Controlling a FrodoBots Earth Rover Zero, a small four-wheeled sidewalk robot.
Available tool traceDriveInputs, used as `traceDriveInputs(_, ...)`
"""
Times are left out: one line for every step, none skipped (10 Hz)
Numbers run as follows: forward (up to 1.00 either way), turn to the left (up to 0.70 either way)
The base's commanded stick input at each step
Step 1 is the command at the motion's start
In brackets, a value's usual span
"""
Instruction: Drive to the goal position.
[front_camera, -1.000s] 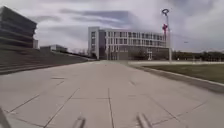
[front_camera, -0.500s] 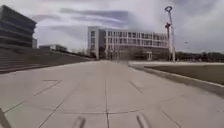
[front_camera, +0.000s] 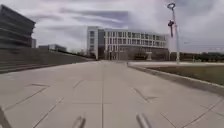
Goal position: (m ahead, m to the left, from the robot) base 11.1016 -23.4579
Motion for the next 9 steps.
traceDriveInputs(1.00, 0.00)
traceDriveInputs(1.00, 0.00)
traceDriveInputs(1.00, 0.00)
traceDriveInputs(1.00, 0.00)
traceDriveInputs(1.00, 0.00)
traceDriveInputs(1.00, 0.00)
traceDriveInputs(1.00, 0.00)
traceDriveInputs(1.00, 0.00)
traceDriveInputs(1.00, 0.00)
